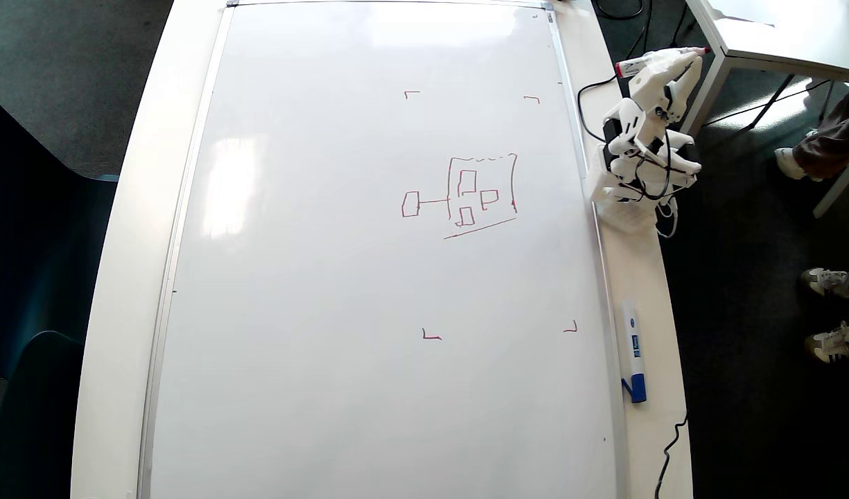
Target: Draw on a whiteboard a robot head using a pen attached to the gripper
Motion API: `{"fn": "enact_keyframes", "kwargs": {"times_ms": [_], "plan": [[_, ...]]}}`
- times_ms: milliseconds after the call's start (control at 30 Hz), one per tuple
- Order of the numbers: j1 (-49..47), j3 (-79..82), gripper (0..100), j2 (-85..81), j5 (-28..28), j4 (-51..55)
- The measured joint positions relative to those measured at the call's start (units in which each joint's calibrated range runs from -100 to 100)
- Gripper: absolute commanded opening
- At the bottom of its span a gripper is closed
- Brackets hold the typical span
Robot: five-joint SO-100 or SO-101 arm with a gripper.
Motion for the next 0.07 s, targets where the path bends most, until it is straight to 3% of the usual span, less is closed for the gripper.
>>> {"fn": "enact_keyframes", "kwargs": {"times_ms": [67], "plan": [[0.0,0.0,1,0.0,0.0,0.0]]}}
